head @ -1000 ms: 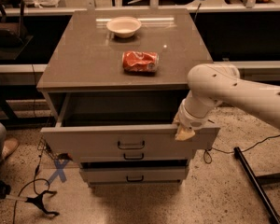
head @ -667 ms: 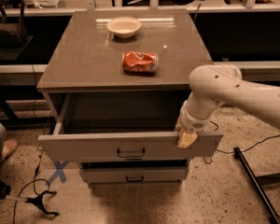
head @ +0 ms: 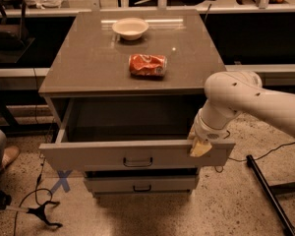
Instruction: Open top drawer
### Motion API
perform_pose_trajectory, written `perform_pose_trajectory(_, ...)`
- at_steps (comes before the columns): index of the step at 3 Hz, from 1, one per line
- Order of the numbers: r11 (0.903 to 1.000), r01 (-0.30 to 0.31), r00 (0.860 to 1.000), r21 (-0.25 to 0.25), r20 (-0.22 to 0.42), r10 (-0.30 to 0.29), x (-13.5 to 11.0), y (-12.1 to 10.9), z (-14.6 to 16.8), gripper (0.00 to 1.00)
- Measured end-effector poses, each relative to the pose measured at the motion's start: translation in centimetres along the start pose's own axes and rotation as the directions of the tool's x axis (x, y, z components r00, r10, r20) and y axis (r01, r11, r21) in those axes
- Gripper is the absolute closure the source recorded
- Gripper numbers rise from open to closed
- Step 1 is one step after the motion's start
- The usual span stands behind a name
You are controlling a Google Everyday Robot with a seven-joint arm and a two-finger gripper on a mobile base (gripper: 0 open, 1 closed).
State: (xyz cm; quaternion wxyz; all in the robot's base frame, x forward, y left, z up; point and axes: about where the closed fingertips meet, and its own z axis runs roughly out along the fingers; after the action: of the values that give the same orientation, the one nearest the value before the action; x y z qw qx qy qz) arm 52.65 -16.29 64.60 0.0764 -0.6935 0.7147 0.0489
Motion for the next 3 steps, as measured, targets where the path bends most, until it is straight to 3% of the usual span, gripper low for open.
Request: perform_pose_trajectory(3,1.0,0.002,1.0,-0.007,-0.001,-0.002,-0.03,0.19,0.29,0.05)
